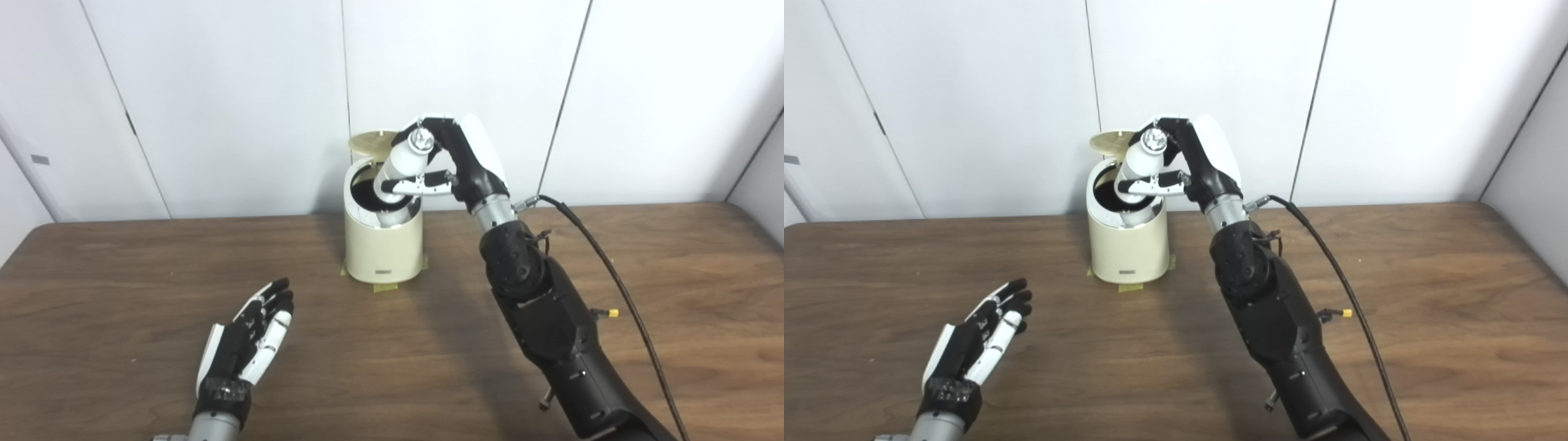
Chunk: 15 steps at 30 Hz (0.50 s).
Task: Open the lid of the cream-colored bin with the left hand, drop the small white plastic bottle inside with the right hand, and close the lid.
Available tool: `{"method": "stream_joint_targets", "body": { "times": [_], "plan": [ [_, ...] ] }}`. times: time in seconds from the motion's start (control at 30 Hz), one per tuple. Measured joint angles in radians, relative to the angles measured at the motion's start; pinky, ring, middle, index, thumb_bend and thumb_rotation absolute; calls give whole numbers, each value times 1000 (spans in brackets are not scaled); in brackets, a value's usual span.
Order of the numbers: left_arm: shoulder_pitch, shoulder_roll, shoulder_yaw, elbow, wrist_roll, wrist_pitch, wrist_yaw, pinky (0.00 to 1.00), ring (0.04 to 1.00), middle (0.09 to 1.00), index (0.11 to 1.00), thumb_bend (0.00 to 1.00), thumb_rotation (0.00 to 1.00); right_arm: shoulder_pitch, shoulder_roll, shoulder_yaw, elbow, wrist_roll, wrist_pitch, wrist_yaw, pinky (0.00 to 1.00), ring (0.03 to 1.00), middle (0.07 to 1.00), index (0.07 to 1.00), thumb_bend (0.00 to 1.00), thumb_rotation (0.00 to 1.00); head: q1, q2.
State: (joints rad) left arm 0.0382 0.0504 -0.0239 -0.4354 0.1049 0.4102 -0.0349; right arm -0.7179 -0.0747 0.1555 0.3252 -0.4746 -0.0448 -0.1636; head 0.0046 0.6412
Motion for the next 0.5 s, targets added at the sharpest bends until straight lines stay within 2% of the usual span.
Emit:
{"method": "stream_joint_targets", "body": {
  "times": [0.5],
  "plan": [
    [2, -3, 5, 0, 8, 0, 0, 844, 856, 860, 868, 444, 621, -3, 20, 1, 40, 6, -28, -41, 409, 443, 496, 484, 520, 0, 6, 6]
  ]
}}
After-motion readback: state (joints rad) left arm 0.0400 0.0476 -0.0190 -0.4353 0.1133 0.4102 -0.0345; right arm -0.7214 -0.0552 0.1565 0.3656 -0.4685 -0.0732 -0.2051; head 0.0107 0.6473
